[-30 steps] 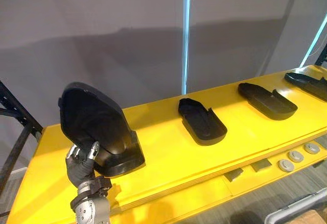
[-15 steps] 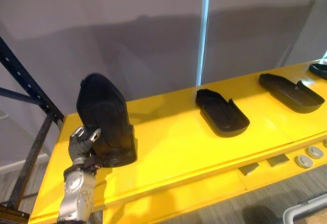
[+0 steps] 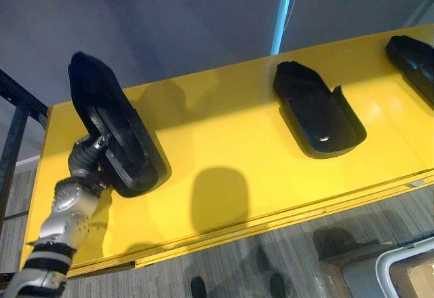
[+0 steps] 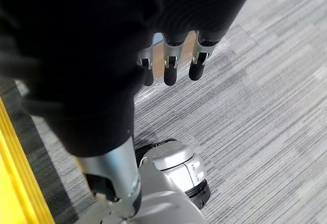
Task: Walk over and take plastic housings, then place them on the shelf
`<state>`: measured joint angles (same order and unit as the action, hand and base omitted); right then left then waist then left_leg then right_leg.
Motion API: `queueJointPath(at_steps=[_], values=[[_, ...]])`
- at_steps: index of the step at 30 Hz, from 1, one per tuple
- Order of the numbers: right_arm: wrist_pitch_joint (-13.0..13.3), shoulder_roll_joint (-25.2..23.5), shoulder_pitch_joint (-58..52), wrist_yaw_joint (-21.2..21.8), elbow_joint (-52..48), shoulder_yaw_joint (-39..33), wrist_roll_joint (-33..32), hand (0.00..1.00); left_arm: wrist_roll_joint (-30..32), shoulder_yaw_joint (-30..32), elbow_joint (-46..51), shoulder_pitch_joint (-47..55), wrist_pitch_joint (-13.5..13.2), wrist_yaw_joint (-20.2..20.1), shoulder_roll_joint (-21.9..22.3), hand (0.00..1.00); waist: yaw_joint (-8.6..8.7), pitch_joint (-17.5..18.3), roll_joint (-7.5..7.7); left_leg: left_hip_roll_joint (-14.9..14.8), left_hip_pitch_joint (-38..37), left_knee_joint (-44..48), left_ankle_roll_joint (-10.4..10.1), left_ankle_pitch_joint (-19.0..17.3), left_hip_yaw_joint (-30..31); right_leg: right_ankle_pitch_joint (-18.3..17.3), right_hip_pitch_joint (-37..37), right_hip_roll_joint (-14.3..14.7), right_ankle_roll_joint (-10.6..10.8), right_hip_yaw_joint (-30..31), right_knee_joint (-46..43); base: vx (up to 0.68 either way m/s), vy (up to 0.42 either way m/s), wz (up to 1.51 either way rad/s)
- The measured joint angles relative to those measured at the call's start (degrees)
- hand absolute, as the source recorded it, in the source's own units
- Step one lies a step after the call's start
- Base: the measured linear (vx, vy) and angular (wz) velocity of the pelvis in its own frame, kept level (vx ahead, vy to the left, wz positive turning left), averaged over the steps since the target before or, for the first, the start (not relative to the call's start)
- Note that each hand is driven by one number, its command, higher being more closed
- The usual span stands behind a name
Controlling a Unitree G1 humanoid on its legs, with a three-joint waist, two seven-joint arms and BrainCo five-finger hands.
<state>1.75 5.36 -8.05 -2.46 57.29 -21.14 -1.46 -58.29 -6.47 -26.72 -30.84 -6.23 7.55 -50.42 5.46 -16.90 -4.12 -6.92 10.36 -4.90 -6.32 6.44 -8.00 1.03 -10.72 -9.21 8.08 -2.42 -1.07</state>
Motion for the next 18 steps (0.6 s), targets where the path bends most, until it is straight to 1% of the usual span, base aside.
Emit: queueJointPath(at_steps=[3, 5, 6, 8, 11, 12, 18], values=[[0.0, 0.7, 0.4, 0.3, 0.1, 1.7, -0.4, 0.00, 2.1, -2.6, -3.2, -4.1, 1.0, -1.6, -2.1, 1.00, 0.19, -0.8, -0.01, -0.1, 0.2, 0.0, -0.1, 0.1, -0.2, -0.1, -0.7, 0.1, -0.2, 0.3, -0.6, 0.00, -0.003, -0.05], [0.0, 1.1, 1.2, 0.5, 0.2, 2.3, -0.4, 0.00, 6.1, -4.1, -4.3, -5.5, 1.6, -3.0, -4.2, 1.00, 0.41, -1.3, -0.05, -0.2, 0.3, 0.0, -0.1, 0.1, -0.8, -0.4, -1.7, 0.2, -0.6, 0.6, -1.9, -0.01, -0.001, -0.10], [0.0, 1.0, 1.3, 0.4, 0.3, 2.2, -0.5, 0.00, 7.2, -4.1, -4.3, -5.5, 1.7, -3.3, -4.4, 1.00, 0.47, -1.4, -0.04, -0.2, 0.3, 0.1, -0.1, 0.1, -0.9, -0.4, -1.8, 0.2, -0.6, 0.8, -2.0, -0.02, -0.001, -0.11], [0.0, 1.1, 1.4, 0.5, 0.3, 2.3, -0.7, 0.00, 11.5, -4.1, -4.9, -5.8, 1.8, -4.7, -4.9, 1.00, 0.41, -1.5, -0.05, -0.2, 0.3, 0.1, 0.0, 0.2, -1.3, -0.4, -2.4, 0.2, -0.7, 1.6, -2.6, -0.02, 0.000, -0.10], [0.0, 1.1, 1.5, 0.8, 0.6, 2.3, -1.2, 0.00, 15.0, -5.0, -6.4, -6.7, 2.1, -6.0, -5.3, 1.00, 0.50, -1.6, -0.05, -0.2, 0.0, 0.0, 0.1, 0.3, -1.4, -0.5, -2.4, 0.3, -0.7, 1.8, -3.1, -0.01, -0.001, -0.02], [0.0, 1.1, 1.6, 0.9, 0.7, 2.3, -1.2, 0.00, 16.9, -6.2, -6.8, -7.3, 2.3, -6.8, -5.9, 0.00, 0.48, -1.6, -0.04, -0.2, -0.2, 0.0, 0.1, 0.4, -1.5, -0.6, -2.4, 0.3, -0.6, 1.8, -3.5, 0.00, 0.000, 0.00], [0.0, 1.2, 1.6, 1.3, 0.8, 2.3, -1.2, 0.00, 16.8, -6.9, -8.3, -7.8, 2.6, -7.4, -6.0, 0.00, 0.85, -1.7, -0.11, -0.1, -1.1, 0.0, 0.3, 0.8, -1.5, -0.7, -2.0, 0.2, -0.6, 1.9, -4.4, 0.00, 0.000, 0.00]])
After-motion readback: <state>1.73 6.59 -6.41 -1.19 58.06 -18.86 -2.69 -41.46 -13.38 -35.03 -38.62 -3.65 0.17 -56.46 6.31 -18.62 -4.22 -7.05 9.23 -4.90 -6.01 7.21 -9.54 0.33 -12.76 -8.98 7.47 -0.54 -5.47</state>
